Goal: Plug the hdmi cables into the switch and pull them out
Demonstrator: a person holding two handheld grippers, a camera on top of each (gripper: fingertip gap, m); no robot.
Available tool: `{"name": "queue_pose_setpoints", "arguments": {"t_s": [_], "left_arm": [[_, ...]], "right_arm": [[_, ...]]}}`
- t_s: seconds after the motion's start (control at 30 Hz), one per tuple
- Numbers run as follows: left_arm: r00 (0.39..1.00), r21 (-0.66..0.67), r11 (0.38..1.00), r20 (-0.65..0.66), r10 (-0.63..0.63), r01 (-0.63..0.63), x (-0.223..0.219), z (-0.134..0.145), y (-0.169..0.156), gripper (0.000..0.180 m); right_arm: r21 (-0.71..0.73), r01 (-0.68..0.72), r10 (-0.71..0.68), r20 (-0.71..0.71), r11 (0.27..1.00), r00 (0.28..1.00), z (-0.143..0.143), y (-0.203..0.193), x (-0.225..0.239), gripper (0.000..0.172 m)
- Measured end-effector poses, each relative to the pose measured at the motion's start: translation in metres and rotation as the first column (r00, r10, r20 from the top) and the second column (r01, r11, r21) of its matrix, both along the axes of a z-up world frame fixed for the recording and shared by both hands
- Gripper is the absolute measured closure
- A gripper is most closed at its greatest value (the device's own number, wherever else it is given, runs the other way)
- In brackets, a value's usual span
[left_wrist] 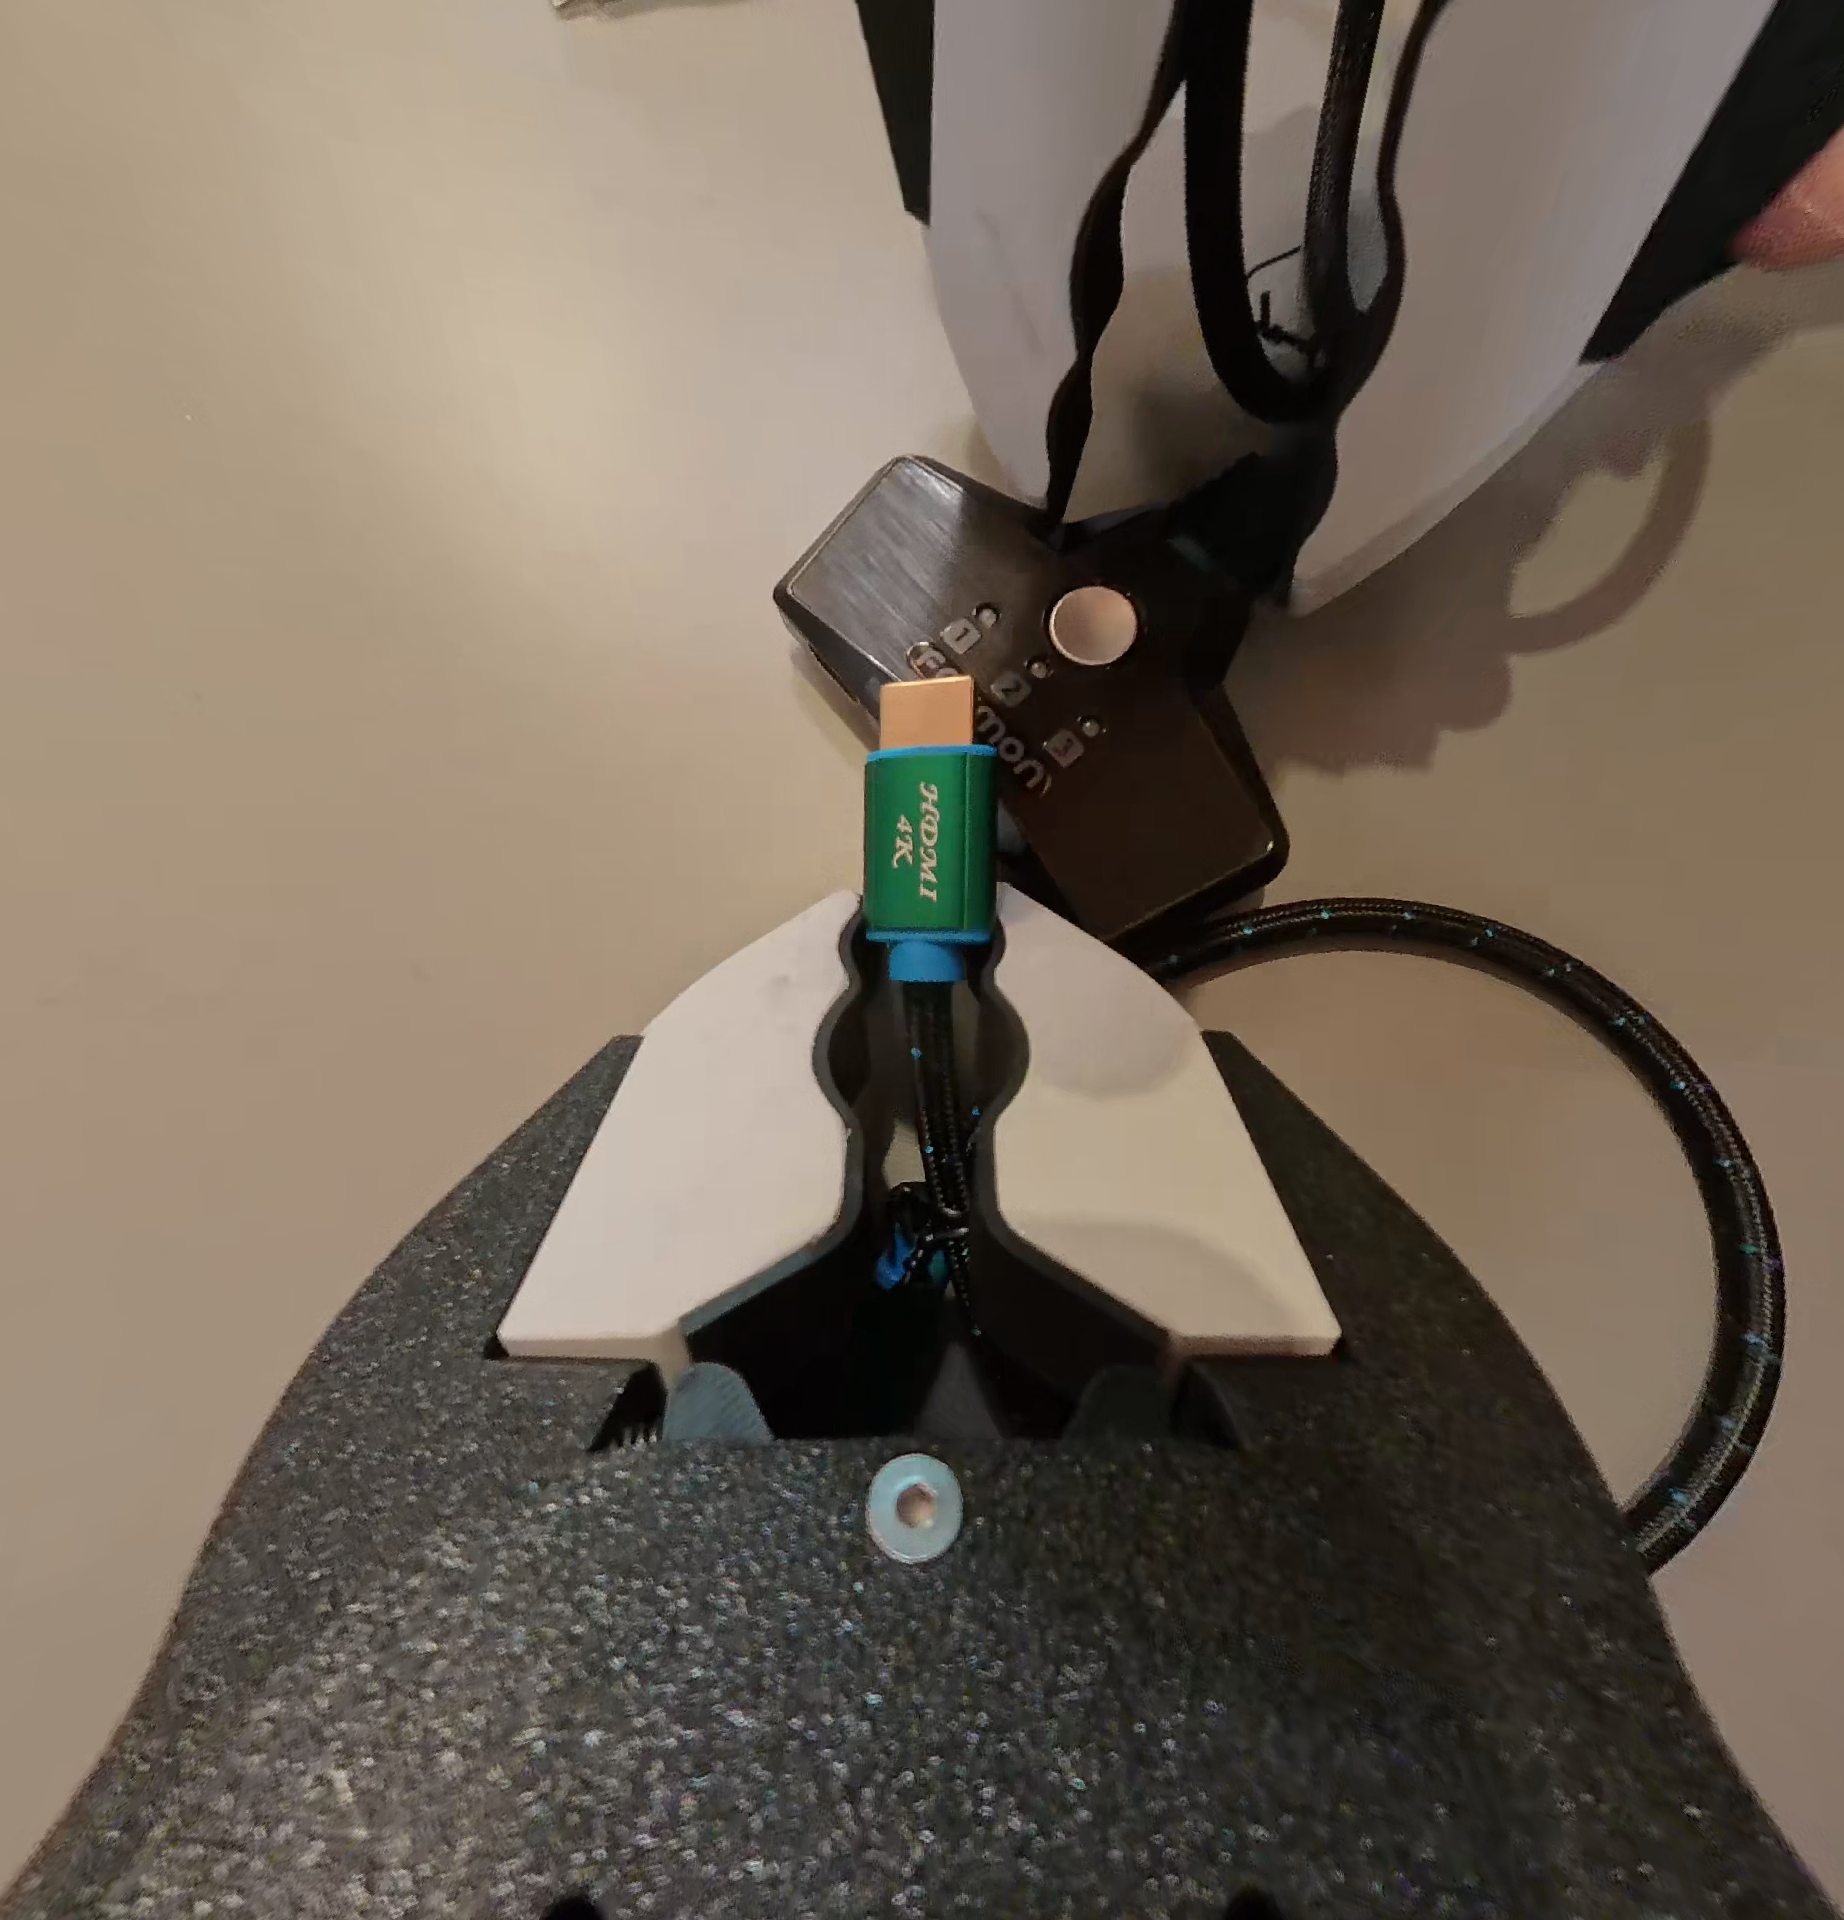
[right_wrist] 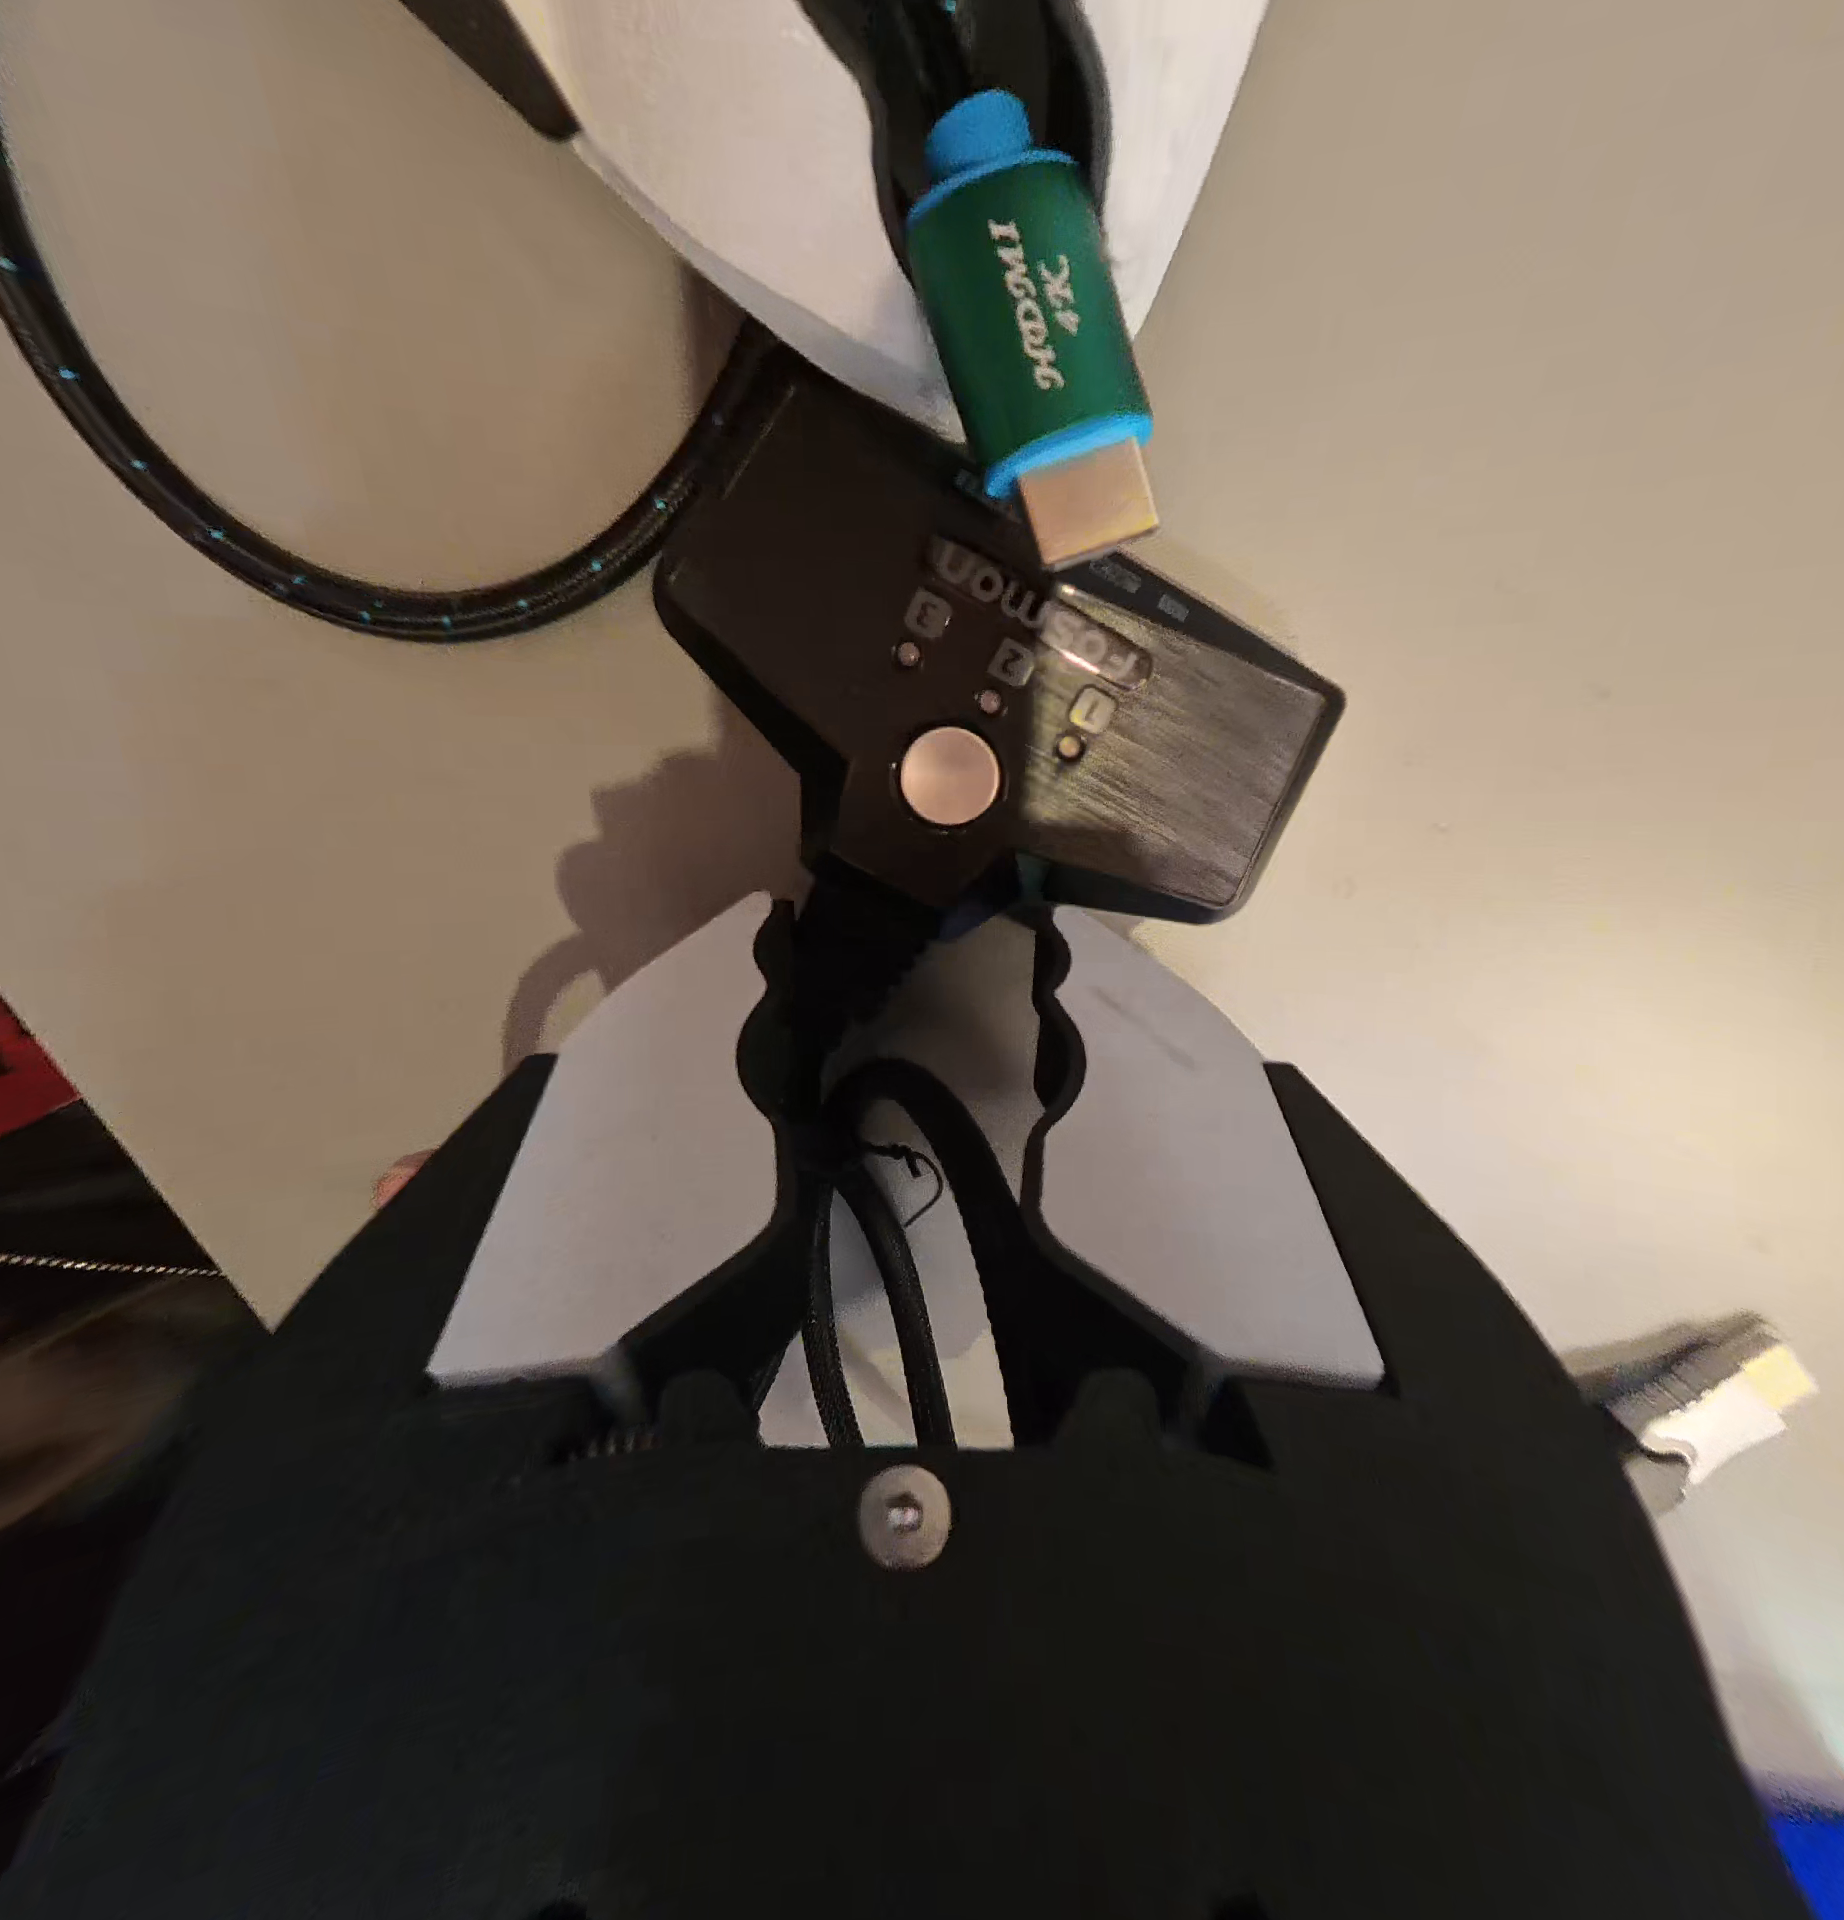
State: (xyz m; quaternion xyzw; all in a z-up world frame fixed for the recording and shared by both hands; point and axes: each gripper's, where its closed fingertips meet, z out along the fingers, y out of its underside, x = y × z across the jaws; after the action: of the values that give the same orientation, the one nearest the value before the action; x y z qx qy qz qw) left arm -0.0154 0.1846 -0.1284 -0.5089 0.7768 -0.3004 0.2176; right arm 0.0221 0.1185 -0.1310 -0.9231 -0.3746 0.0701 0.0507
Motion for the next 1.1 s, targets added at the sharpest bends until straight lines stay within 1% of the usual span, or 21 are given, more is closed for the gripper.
{"name": "queue_pose_setpoints", "arguments": {"t_s": [0.1,0.23,0.37,0.47,0.57,0.63,0.67,0.7,0.8,0.9,1.0,1.1], "left_arm": [[1.0,-0.002,1.0,-0.001,0.004,-0.004,0.0,0.0,0.0,0.164],[1.0,-0.005,1.0,-0.002,0.007,-0.007,0.001,0.0,0.0,0.165],[1.0,-0.002,1.0,-0.003,0.006,-0.006,0.001,0.0,0.0,0.165],[1.0,0.008,1.0,-0.011,-0.011,0.011,-0.002,0.0,-0.001,0.165],[1.0,0.05,0.999,-0.025,-0.01,0.012,-0.005,0.0,0.004,0.165],[1.0,0.109,0.994,-0.028,0.001,0.002,-0.006,0.001,0.01,0.165],[1.0,0.153,0.988,-0.029,0.004,0.0,-0.006,0.001,0.014,0.165],[1.0,0.207,0.978,-0.022,0.002,0.003,-0.006,0.003,0.017,0.165],[1.0,0.344,0.939,0.004,-0.014,0.011,-0.003,0.01,0.022,0.166],[0.999,0.495,0.868,0.038,-0.039,0.015,0.001,0.021,0.026,0.167],[0.997,0.625,0.78,0.067,-0.027,-0.021,0.006,0.034,0.032,0.168],[0.995,0.734,0.677,0.101,-0.02,-0.061,0.009,0.05,0.038,0.172]], "right_arm": [[0.019,-0.006,0.005,0.05,1.0,0.999,-0.001,0.001,0.001,0.127],[0.05,0.007,-0.011,0.071,0.999,0.997,-0.002,0.002,0.001,0.127],[0.096,-0.009,0.006,0.028,0.995,1.0,-0.001,0.001,-0.002,0.132],[0.139,-0.014,0.021,-0.051,0.99,0.998,0.0,0.001,-0.004,0.133],[0.216,-0.069,0.095,-0.115,0.974,0.989,0.005,0.002,-0.005,0.133],[0.31,-0.164,0.212,-0.128,0.937,0.969,0.014,0.001,-0.009,0.133],[0.367,-0.209,0.269,-0.121,0.907,0.955,0.019,0.002,-0.011,0.134],[0.423,-0.25,0.324,-0.112,0.871,0.939,0.024,0.002,-0.012,0.134],[0.518,-0.283,0.382,-0.094,0.807,0.919,0.031,0.008,-0.009,0.135],[0.59,-0.286,0.405,-0.077,0.755,0.911,0.035,0.016,-0.001,0.136],[0.601,-0.292,0.407,-0.06,0.744,0.912,0.036,0.016,0.004,0.136],[0.578,-0.321,0.392,0.002,0.75,0.92,0.032,0.013,0.012,0.138]]}}
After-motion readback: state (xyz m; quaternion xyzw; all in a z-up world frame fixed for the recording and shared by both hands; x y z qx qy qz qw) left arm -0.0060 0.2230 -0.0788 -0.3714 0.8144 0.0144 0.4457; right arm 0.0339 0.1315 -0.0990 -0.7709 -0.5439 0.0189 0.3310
